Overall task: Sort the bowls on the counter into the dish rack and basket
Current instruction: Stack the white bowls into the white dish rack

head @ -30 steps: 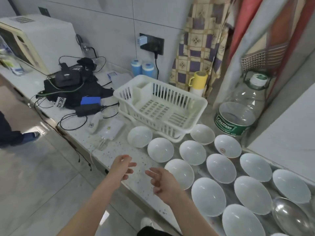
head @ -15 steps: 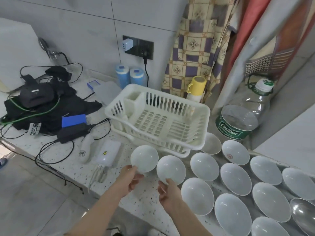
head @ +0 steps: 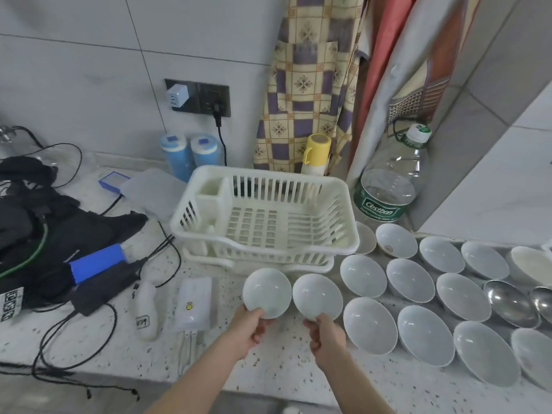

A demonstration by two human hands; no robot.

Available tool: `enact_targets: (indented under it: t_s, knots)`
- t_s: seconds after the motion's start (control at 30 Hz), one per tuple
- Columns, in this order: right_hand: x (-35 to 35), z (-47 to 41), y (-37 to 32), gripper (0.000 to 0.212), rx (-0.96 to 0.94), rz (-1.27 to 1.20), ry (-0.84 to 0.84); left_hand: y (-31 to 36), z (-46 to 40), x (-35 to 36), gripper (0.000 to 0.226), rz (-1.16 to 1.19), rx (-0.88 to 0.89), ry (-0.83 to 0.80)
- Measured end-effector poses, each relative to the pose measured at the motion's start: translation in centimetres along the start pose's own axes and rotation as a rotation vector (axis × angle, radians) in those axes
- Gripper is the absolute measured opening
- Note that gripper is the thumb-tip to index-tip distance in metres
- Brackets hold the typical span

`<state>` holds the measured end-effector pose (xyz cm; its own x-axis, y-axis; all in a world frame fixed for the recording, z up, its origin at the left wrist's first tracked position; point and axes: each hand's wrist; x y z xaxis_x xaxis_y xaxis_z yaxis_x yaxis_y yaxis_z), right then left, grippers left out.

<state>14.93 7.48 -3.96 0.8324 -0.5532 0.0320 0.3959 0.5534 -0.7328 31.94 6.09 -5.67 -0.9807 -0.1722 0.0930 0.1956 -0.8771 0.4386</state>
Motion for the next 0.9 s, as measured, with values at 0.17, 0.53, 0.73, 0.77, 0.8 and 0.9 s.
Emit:
enact_targets:
  t_s: [0.17,0.53,0.73,0.77,0.8,0.9]
  knots:
    - [-0.3,1.3,-0.6,0.008,-0.032,-0.051,0.031,0.7,0.1,-1.1,0.04,-0.037,0.036,-0.011]
    - [-0.9,6.7,-4.4,0.006,-0.33,-0.09,0.077,3.8,4.4,-4.1,0.031,-0.283,0.124,-0.135]
    - [0.5,8.0,-8.8,0.01,-0.513,-0.073,0.046,7.2,7.2,-4.5,0.029,-0.272,0.216,-0.231]
    - [0.9,7.9,-9.4,0.011,-0.534,-0.063,0.033,8.0,7.5,-4.5,0.029,-0.26,0.237,-0.233]
    - [1.3,7.7,-10.0,0.011,-0.559,-0.05,0.024,8.8,7.6,-4.6,0.029,-0.246,0.259,-0.233]
    - [2.6,6.5,-11.8,0.01,-0.65,0.038,0.022,11.5,7.5,-4.7,0.024,-0.177,0.322,-0.216]
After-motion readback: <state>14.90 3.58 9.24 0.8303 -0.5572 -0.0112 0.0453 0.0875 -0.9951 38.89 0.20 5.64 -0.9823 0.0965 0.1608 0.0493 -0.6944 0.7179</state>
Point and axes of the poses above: each hand's wrist, its own z-axis away from the middle knuckle, its own x-axis out of the palm, y = z × x, and after that the axes turned 13 degrees about -x, right-handed
